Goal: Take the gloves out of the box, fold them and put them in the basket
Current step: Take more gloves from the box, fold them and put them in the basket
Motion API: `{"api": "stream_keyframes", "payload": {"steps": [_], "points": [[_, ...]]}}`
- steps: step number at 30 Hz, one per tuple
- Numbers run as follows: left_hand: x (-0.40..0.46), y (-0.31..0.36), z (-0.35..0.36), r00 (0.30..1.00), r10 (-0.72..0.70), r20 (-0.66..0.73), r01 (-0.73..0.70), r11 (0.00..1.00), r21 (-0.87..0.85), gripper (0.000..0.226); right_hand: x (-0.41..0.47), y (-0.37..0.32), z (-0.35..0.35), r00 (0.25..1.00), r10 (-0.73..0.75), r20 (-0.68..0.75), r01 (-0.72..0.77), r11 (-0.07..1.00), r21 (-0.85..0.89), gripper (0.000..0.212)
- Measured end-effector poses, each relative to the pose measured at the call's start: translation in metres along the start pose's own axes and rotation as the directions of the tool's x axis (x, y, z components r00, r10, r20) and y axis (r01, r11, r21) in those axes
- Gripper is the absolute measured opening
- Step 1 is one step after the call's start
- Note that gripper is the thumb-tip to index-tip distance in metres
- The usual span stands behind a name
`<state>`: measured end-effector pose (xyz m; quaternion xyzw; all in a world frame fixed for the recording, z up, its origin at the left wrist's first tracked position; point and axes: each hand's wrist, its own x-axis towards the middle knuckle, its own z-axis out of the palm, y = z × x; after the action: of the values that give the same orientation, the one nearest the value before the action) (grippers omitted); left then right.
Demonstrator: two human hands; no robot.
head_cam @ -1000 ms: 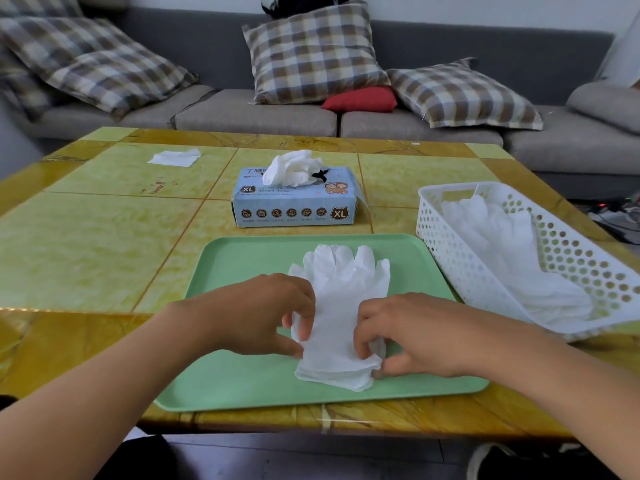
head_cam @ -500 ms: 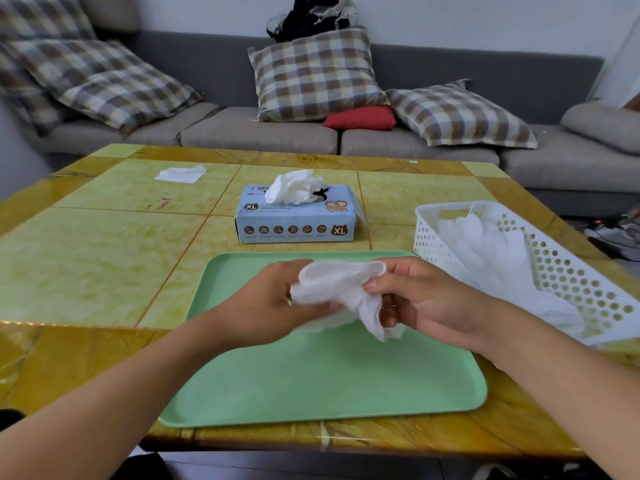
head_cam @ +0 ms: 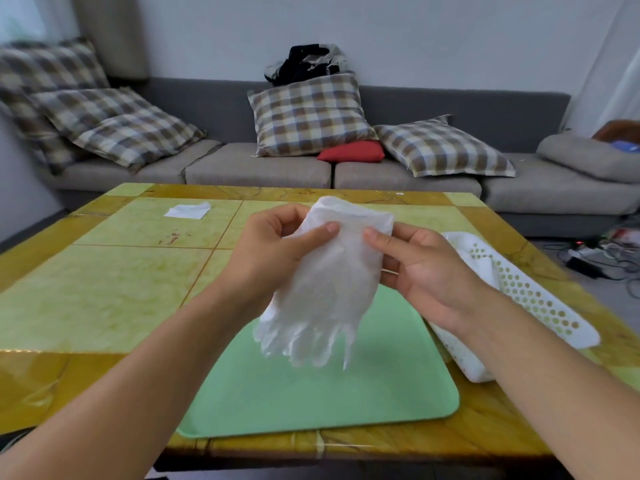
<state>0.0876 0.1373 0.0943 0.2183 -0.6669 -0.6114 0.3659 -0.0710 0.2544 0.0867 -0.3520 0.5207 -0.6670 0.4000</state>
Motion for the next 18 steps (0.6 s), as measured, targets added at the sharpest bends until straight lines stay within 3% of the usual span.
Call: {"api": "stream_keyframes", "payload": {"steps": [5,8,13,16,18], "points": [[0.031,0.053,0.017,0.982,-0.133,0.133,0.136,0.991,-0.014,0.016,0.003,-0.063,-0.017,0.999,-0.008,-0.038,0.004,0.995,-0.097,0.011],[0.052,0.073,0.035,0.968,-0.157,0.194,0.174,0.982,-0.073,0.015,0.011,-0.095,-0.032,0.998,-0.009,-0.059,0.001,0.992,-0.13,0.018],[0.073,0.093,0.073,0.951,-0.158,0.267,0.201,0.97,-0.139,0.027,0.023,-0.117,-0.055,0.999,0.036,-0.03,-0.04,0.99,-0.139,0.053],[0.083,0.099,0.096,0.954,-0.131,0.271,0.182,0.968,-0.173,0.024,0.025,-0.116,-0.071,0.995,0.09,-0.037,-0.096,0.977,-0.189,0.059],[0.089,0.099,0.109,0.954,-0.106,0.28,0.163,0.969,-0.187,0.021,0.03,-0.114,-0.082,0.994,0.07,-0.084,-0.081,0.988,-0.134,0.055]]}}
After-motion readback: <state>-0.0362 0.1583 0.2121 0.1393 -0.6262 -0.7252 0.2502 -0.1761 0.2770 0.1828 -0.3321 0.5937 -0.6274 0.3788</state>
